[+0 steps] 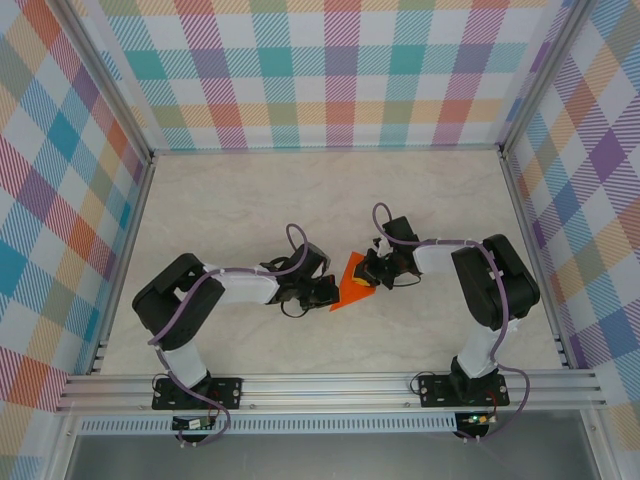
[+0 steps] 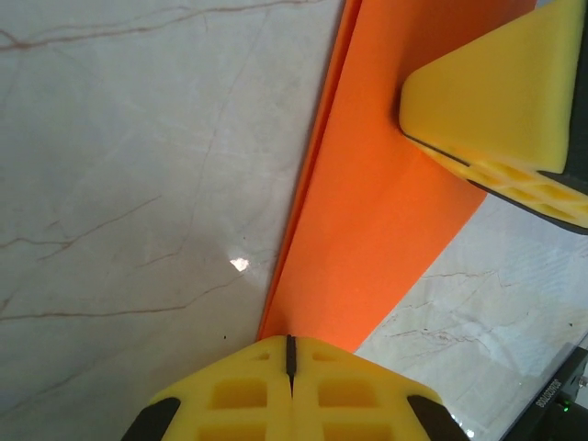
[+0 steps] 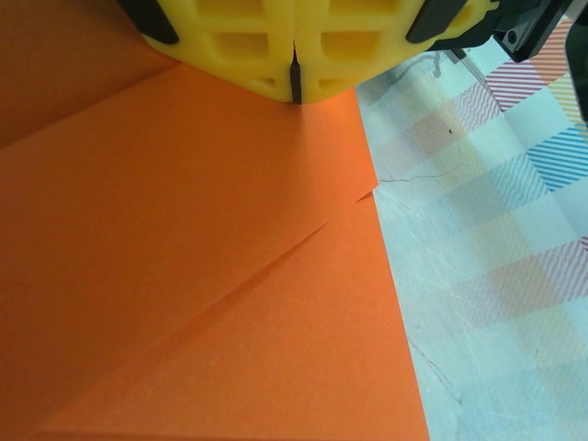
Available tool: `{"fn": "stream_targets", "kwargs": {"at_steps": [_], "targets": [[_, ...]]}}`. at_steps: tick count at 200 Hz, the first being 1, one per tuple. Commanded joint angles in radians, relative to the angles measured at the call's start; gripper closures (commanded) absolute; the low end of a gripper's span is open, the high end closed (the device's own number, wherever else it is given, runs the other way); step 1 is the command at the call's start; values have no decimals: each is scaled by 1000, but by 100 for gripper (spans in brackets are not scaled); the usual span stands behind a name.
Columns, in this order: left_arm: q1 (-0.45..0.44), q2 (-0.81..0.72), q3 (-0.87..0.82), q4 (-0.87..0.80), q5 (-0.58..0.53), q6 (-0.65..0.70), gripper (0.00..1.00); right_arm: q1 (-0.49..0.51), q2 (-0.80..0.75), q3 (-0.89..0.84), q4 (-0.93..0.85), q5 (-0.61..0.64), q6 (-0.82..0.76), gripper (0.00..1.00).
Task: Fold a paper plane with a square sheet of paper (pick it up from the middle)
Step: Fourth fold the wing at the center of the table.
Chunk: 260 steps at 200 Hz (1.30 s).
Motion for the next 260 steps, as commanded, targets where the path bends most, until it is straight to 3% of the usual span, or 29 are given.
{"fn": "stream_targets", "kwargs": {"at_steps": [1,71,173,207,260], "targets": [[-3,8,-22,-37,-21,-1,100,0,45,-32,-109,148,-24,96],[-10,8,-28,-112,-64,23,100,74,-112,7,-35,21,-213,95],[-14,7,-24,-139,-82,24,100,168,-25,-58,37,46,-185,96],[-14,10,-23,-221,-101,22,100,145,2,-47,-1,138,-238,96],[-17,41,-59,-328,-114,54,100,-29,35,-12,39,140,-270,96]]}}
